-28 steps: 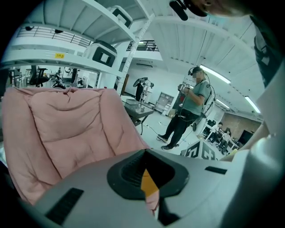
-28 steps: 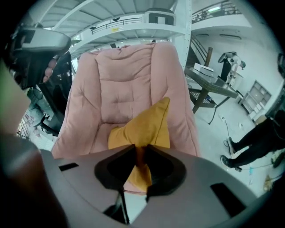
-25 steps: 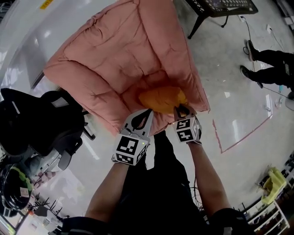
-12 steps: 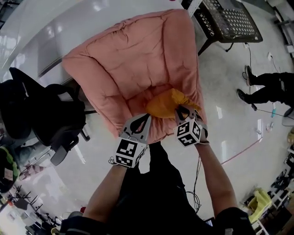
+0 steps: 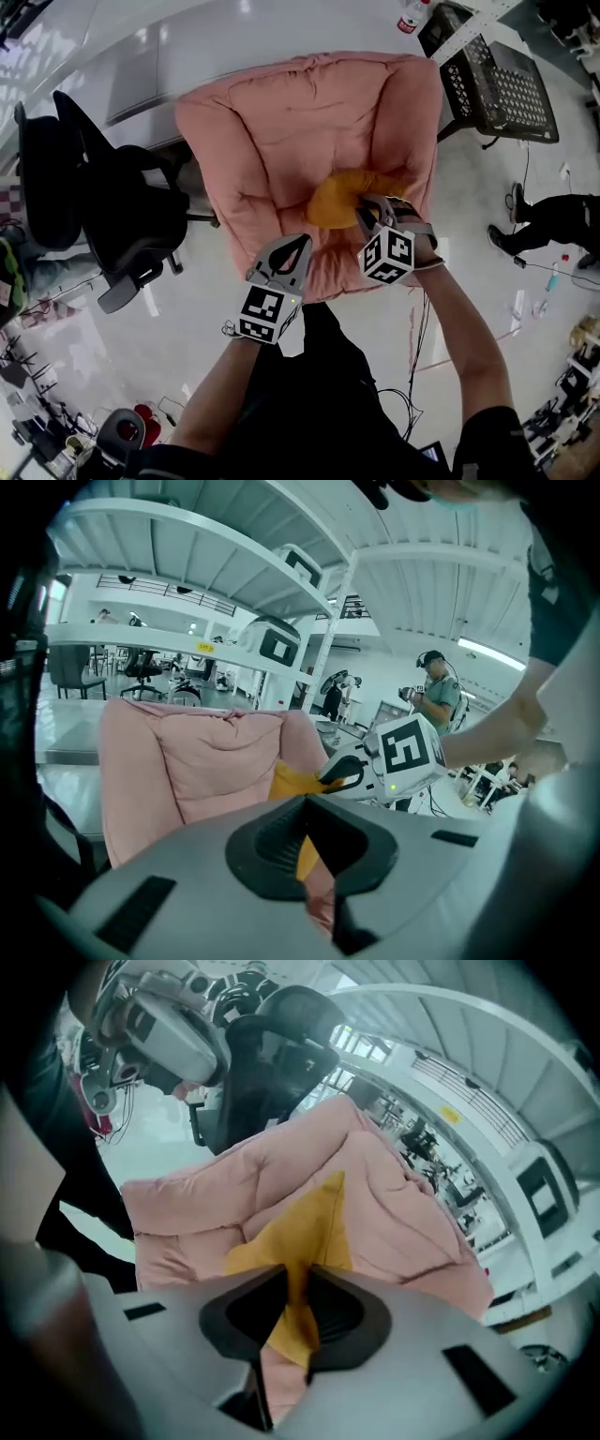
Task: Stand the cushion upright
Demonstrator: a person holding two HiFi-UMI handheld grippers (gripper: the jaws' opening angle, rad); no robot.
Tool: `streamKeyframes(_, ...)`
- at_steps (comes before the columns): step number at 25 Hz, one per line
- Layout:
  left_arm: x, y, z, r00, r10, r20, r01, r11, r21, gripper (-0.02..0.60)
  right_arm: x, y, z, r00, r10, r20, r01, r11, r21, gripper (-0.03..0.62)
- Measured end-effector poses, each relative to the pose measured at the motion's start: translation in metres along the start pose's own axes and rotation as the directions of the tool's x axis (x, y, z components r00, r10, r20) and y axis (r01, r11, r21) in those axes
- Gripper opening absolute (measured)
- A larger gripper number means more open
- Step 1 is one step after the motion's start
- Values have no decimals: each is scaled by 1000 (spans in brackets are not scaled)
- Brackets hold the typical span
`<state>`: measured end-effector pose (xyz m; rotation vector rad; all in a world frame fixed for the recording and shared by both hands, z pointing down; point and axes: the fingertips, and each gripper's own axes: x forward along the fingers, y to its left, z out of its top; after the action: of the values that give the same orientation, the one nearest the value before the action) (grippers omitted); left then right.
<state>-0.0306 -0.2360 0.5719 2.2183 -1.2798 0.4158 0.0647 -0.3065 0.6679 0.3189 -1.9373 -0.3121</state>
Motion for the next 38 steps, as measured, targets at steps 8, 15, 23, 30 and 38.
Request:
streamKeyframes(8, -5, 19, 2, 997, 70, 8, -70, 997, -39, 6, 56, -11, 28, 992, 128, -15, -128, 966, -227, 74)
streamKeyframes(15, -7, 30, 7, 993, 117, 19, -116, 992, -58, 6, 114, -17, 37, 979, 178, -103, -203, 917, -345, 87)
streamKeyframes(23, -3, 36, 7, 990, 139, 16, -137, 988, -68, 6, 150, -45, 62, 986, 149, -78, -165, 941, -296, 138)
streamKeyframes(30, -1, 37, 11, 991, 133, 18, -132, 989, -63, 6, 154, -67, 79, 999, 34, 25, -28, 979, -201, 200)
streamKeyframes(38, -2, 33, 17, 995, 101, 16, -99, 989, -108, 6, 91, -78, 88, 985, -71, 155, 47, 987, 153, 130)
